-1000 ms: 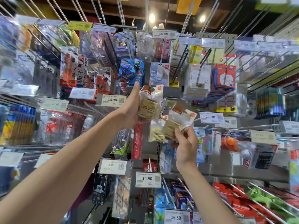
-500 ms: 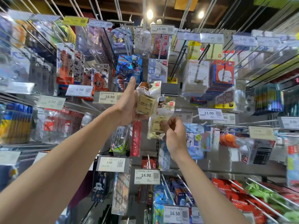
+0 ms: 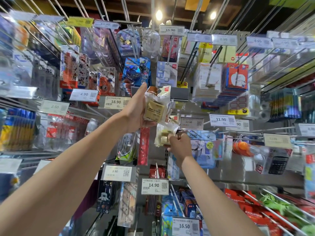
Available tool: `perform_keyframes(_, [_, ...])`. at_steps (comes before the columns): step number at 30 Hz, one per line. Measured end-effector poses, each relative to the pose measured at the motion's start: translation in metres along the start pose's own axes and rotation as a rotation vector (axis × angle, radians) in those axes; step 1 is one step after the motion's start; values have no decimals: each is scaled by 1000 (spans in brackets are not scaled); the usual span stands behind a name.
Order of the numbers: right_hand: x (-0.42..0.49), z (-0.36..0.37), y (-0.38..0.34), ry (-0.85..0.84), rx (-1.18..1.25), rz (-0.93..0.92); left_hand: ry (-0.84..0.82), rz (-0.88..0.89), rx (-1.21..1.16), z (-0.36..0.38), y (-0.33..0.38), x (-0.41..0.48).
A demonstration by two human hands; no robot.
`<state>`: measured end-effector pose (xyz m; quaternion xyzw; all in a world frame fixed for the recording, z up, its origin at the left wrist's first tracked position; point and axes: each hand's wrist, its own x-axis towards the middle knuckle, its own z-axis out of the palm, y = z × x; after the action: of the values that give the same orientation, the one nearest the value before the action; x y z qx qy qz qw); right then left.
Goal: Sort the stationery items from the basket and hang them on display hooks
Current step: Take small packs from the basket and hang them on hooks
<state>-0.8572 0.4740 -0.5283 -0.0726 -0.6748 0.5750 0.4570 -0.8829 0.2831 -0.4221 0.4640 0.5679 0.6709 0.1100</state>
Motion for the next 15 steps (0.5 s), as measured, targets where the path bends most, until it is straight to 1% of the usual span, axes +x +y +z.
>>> perform_keyframes(4, [14,3,1,-21,10,153,-16,12,-7,-2,-2,2])
perform_keyframes(5, [17,2,1,-35,-52,172,-22,14,7,-2,-2,2])
perform_keyframes(8, [13,-9,-6,-147,-404,216,-24,33,55,-1,-3,1])
perform_keyframes(9, [11,-11,-10,-166,-487,189,-9,37,57,0,-3,2])
perform_keyframes(10, [7,-12,-14,-148,-537,123,12,37,52,1,-3,2])
perform_keyframes(11, [3,-13,-19,-105,-549,18,35,36,50,2,-3,2])
perform_keyframes(12, [-5,-12,-26,-61,-509,-98,48,36,49,3,-2,2])
perform_keyframes(13, [-14,-11,-34,-38,-401,-199,46,37,48,4,-2,2])
perform_keyframes(15, [-34,-7,-51,-40,-96,-331,23,38,41,4,-3,1])
